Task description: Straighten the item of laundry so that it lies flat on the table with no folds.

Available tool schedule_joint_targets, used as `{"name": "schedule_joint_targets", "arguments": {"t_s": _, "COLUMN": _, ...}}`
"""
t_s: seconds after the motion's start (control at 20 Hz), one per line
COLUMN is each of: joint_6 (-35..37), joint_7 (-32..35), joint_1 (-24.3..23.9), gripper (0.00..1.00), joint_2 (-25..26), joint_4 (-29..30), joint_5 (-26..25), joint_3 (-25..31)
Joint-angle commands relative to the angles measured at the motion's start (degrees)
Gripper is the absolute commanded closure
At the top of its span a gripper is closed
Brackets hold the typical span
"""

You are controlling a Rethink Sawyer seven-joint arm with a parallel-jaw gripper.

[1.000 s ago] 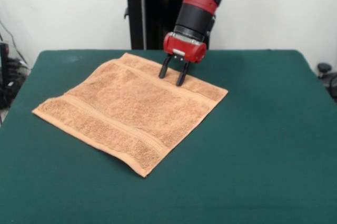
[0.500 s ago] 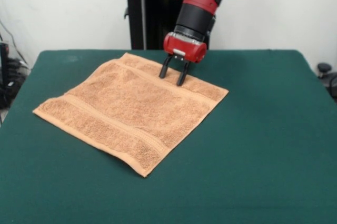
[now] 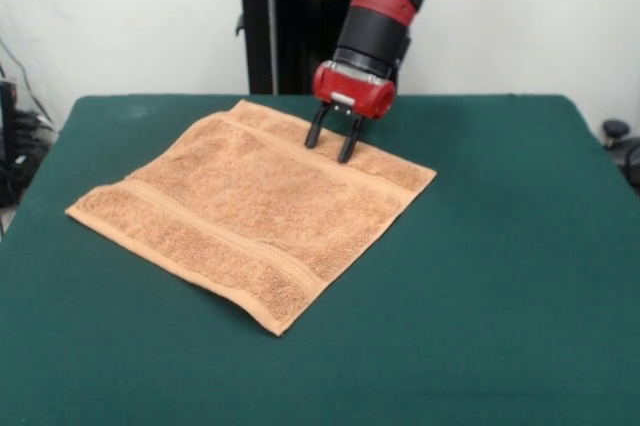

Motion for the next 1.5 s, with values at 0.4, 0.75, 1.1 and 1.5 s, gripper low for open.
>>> {"name": "schedule_joint_targets", "arguments": {"t_s": 0.4, "joint_6": 11.96, "joint_7": 20.51, "joint_1": 3.66, "gripper": 0.0, "joint_2": 14.38, "joint_4": 3.87, "joint_5": -0.1, "joint_3": 21.42}}
{"name": "schedule_joint_targets", "arguments": {"t_s": 0.75, "joint_6": 10.08, "joint_7": 19.55, "joint_1": 2.26, "gripper": 0.0, "joint_2": 15.27, "joint_4": 4.13, "joint_5": -0.01, "joint_3": 21.84}}
{"name": "schedule_joint_targets", "arguments": {"t_s": 1.1, "joint_6": 9.94, "joint_7": 18.91, "joint_1": -0.02, "gripper": 0.0, "joint_2": 16.92, "joint_4": 4.24, "joint_5": -0.19, "joint_3": 23.87}}
{"name": "schedule_joint_targets", "arguments": {"t_s": 1.5, "joint_6": 8.71, "joint_7": 19.04, "joint_1": -3.15, "gripper": 0.0, "joint_2": 20.25, "joint_4": 2.5, "joint_5": -1.45, "joint_3": 26.39}}
